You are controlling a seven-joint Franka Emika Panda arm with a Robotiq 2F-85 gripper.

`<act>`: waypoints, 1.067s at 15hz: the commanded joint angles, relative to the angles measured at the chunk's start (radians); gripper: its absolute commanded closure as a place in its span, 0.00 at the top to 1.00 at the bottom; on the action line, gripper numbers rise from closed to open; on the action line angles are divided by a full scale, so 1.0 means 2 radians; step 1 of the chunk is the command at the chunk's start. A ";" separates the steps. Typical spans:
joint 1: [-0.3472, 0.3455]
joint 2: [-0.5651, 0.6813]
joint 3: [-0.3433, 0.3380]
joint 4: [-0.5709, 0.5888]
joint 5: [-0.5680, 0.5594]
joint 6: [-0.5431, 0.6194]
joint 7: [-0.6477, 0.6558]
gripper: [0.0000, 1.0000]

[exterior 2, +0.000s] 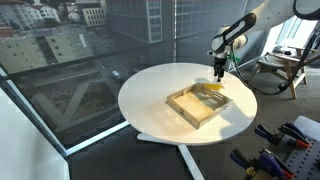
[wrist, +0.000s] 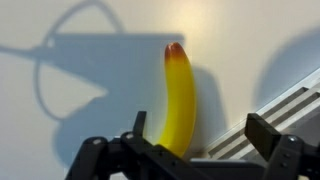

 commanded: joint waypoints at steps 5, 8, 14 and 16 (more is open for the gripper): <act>0.000 -0.008 0.001 -0.026 -0.012 0.018 -0.009 1.00; 0.000 -0.003 0.001 -0.024 -0.013 0.016 -0.009 1.00; -0.002 0.005 0.005 -0.014 -0.012 0.027 -0.015 1.00; -0.002 0.010 0.006 -0.009 -0.012 0.033 -0.016 1.00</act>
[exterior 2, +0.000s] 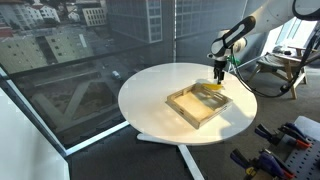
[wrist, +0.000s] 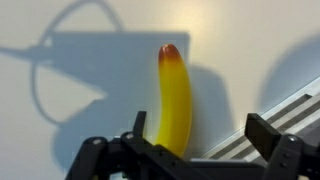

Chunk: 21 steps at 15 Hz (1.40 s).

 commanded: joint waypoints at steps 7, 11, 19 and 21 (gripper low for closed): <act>-0.006 0.027 0.007 0.028 -0.007 0.019 -0.012 1.00; -0.006 0.041 0.006 0.042 -0.007 0.015 -0.011 1.00; -0.007 0.070 0.005 0.076 -0.008 0.011 -0.008 1.00; -0.007 0.075 0.004 0.083 -0.008 0.009 -0.007 1.00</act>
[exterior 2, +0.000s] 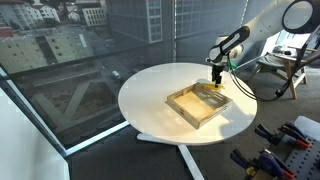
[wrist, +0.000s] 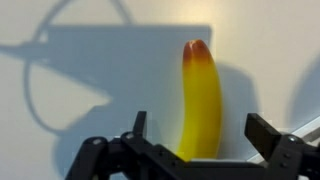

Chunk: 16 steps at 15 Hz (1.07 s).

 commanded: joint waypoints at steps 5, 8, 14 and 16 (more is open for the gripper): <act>-0.005 0.023 0.003 0.037 -0.009 -0.009 -0.006 1.00; -0.005 0.026 0.003 0.040 -0.009 -0.009 -0.006 0.92; -0.005 0.026 0.004 0.043 -0.009 -0.011 -0.007 0.34; -0.006 0.026 0.004 0.043 -0.008 -0.013 -0.007 0.16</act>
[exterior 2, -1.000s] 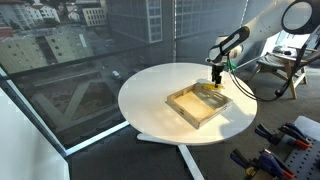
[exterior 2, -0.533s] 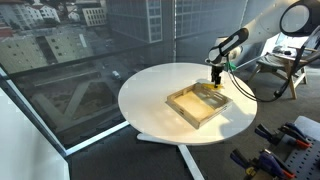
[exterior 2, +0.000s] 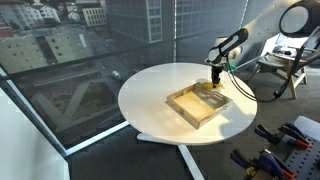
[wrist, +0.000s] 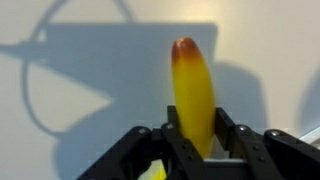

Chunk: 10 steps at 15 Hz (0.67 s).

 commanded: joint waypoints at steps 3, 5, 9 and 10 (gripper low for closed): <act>-0.006 0.007 0.005 0.021 -0.008 -0.012 -0.007 0.14; -0.006 0.004 0.005 0.020 -0.007 -0.015 -0.006 0.14; -0.006 -0.009 0.005 0.014 -0.006 -0.019 -0.006 0.14; -0.006 -0.014 0.005 0.011 -0.006 -0.019 -0.006 0.14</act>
